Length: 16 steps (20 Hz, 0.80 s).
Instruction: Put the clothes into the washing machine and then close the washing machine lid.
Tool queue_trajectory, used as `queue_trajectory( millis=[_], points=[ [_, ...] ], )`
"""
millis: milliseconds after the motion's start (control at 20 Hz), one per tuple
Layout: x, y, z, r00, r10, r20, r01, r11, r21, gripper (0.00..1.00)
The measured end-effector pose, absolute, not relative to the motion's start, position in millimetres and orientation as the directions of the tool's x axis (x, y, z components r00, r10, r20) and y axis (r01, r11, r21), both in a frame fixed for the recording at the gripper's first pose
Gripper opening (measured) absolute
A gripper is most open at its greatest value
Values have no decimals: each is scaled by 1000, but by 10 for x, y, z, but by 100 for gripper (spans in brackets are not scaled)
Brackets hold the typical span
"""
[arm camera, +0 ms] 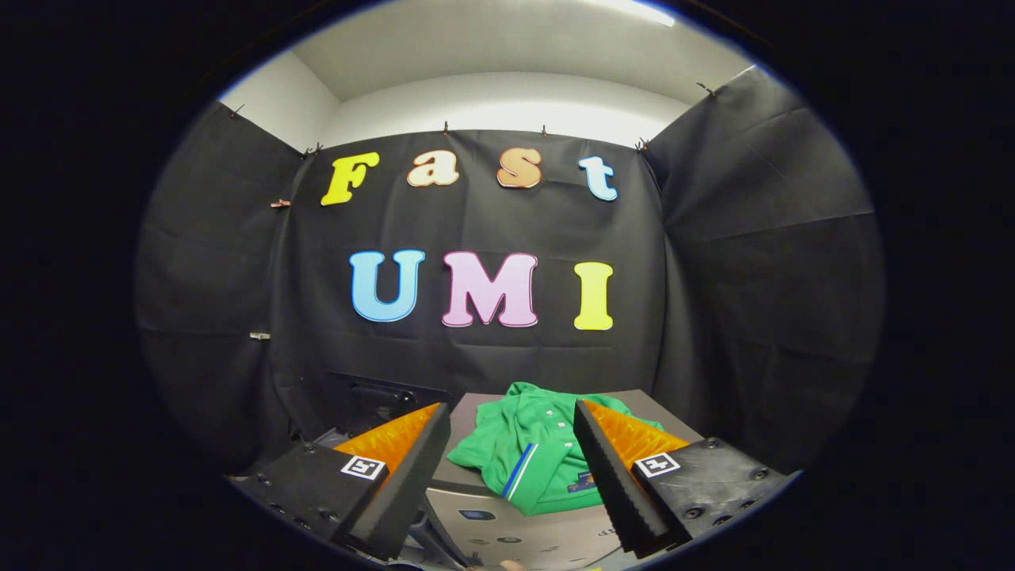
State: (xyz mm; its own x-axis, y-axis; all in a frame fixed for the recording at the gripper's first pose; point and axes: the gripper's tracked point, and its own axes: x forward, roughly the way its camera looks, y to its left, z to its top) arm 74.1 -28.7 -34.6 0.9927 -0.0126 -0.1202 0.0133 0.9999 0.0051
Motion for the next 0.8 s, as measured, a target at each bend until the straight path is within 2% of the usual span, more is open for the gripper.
queue_trajectory(
  millis=[500, 800],
  points=[
    [1684, -596, -765, 963, -46, -265, 57, 998, 33, 98],
    [2124, -799, -1060, 918, -72, -391, 72, 997, -13, 98]
  ],
)
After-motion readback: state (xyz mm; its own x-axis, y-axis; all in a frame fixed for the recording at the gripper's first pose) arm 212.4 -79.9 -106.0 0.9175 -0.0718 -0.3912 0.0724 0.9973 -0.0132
